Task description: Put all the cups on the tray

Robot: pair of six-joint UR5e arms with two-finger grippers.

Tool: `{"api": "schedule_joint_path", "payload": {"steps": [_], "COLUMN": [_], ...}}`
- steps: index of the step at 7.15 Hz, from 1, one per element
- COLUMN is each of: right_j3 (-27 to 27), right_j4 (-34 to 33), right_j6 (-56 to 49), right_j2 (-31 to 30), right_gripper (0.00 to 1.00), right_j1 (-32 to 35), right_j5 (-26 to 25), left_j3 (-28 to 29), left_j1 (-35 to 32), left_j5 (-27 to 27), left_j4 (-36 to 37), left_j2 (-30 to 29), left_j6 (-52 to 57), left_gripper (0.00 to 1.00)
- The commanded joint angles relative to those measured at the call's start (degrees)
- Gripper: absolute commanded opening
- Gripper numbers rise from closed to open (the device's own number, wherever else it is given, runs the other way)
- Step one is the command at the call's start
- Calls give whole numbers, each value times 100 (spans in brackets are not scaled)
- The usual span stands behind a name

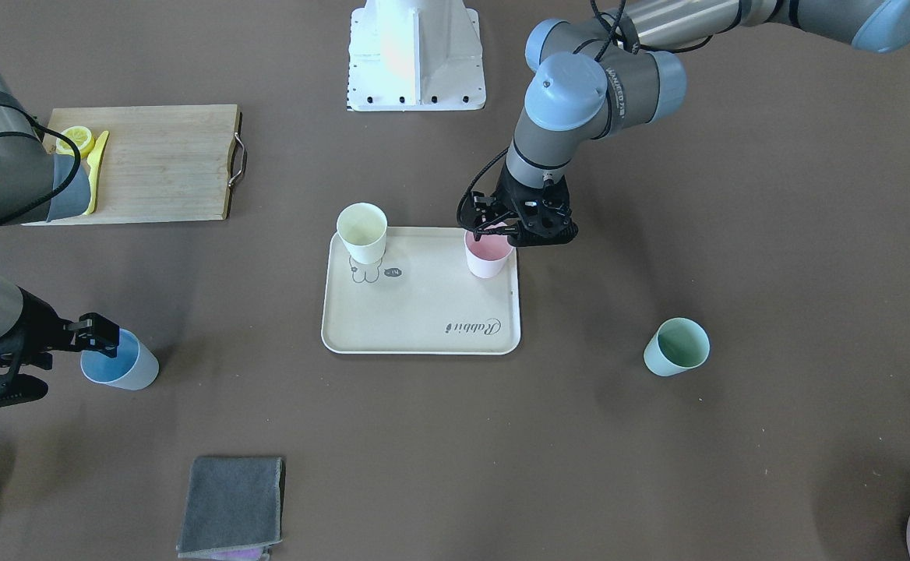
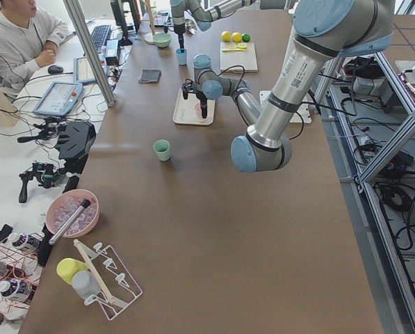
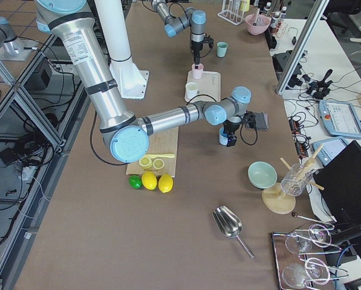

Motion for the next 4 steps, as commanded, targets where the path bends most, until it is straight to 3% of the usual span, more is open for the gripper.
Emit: {"api": "schedule_joint_path", "payload": {"steps": [1,4], "right_j3": [-44,297], "right_j4": [-49,-58], "right_j6": [55,1211], "right_j2": [100,539], "right_gripper": [0,0], "right_j1": [-66,-574], "right_j5": [14,314], "left_j3": [-47,-136], "left_j1": [-597,-1933], "left_j5": [-175,-631], "left_j4": [65,127], "left_j2": [102,1093], "left_j6": [481,3078], "left_gripper": [98,98]}}
